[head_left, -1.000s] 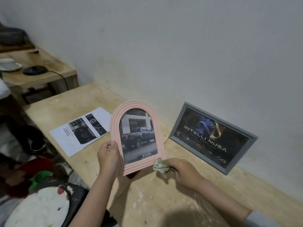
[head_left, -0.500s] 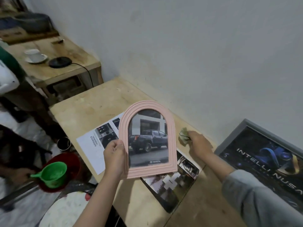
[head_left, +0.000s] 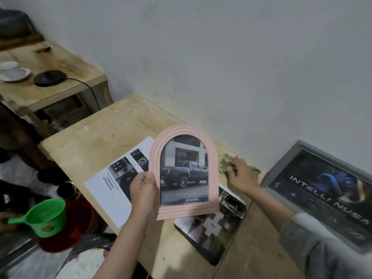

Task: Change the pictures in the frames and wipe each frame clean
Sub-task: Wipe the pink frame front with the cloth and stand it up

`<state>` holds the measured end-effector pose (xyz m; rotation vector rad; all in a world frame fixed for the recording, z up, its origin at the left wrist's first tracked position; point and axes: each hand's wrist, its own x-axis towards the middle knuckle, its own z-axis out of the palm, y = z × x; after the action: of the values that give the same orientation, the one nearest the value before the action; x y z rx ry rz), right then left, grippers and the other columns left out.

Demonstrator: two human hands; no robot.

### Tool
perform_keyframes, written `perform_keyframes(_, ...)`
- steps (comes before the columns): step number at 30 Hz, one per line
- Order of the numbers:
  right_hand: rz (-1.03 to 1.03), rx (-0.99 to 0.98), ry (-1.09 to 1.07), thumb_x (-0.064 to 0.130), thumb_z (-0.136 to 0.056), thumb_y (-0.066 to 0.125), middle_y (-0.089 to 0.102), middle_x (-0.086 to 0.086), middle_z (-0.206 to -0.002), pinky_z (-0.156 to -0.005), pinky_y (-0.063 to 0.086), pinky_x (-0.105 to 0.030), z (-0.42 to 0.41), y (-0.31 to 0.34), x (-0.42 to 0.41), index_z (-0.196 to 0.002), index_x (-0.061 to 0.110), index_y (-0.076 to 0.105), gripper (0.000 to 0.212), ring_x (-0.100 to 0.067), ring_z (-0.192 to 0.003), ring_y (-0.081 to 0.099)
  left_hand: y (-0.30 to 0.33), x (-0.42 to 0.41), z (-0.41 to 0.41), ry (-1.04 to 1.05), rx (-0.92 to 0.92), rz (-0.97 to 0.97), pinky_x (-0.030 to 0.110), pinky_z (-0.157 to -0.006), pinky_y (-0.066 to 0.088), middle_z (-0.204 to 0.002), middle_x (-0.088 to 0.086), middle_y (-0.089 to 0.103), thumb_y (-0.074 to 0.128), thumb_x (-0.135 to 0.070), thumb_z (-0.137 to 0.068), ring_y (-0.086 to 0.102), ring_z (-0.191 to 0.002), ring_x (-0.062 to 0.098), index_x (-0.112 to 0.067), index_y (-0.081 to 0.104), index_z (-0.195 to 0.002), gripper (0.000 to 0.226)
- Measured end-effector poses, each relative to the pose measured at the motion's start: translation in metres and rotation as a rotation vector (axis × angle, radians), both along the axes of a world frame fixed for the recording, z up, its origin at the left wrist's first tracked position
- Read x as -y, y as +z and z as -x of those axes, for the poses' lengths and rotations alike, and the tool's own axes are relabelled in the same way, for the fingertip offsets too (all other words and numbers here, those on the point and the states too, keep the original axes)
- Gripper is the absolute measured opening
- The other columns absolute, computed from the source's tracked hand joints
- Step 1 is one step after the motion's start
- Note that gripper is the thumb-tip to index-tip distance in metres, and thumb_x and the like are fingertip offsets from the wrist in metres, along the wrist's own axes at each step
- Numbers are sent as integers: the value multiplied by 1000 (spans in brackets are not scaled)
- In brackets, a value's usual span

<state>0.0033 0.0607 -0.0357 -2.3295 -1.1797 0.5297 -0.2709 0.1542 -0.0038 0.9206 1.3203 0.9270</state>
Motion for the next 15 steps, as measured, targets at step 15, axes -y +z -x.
perform_keyframes(15,-458,-398,-590,36,-92,57,60,3,-107,-72,46,-26,40,78,177,-129,24,43,42,-13,-93,60,27,119,-112,-541,-84,-342,33,-61,38,-65,8,53,42,-24,-97,48,-64,23,-7,60,-82,29)
